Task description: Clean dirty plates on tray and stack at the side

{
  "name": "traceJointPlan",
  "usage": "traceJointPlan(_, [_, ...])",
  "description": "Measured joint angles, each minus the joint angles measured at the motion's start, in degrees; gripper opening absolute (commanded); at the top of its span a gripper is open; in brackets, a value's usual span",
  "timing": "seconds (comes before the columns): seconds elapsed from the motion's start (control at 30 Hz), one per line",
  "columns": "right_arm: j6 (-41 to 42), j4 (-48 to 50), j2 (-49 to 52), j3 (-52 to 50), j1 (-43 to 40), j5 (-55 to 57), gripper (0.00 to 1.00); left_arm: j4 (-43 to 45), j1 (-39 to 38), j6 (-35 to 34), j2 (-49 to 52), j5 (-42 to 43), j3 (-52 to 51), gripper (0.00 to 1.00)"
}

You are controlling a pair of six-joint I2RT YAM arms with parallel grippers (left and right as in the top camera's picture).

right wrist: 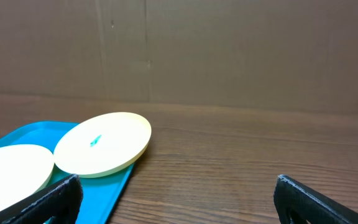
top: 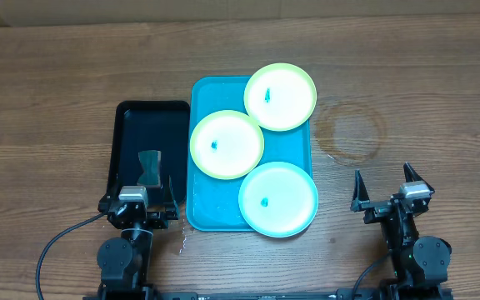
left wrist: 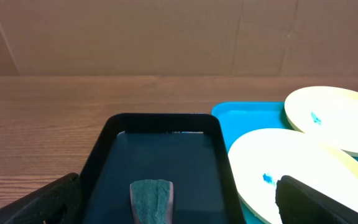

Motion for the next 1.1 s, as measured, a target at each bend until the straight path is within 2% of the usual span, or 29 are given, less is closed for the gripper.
traceJointPlan(0.87, [0.1, 0.0, 0.0, 0.0, 0.0, 0.0, 1.00, 0.0, 0.0, 0.0, 0.0, 0.0, 0.0, 1.00])
traceJointPlan(1.1, [4.3, 0.0, 0.0, 0.0, 0.0, 0.0, 1.00, 0.0, 0.0, 0.0, 0.0, 0.0, 0.0, 1.00])
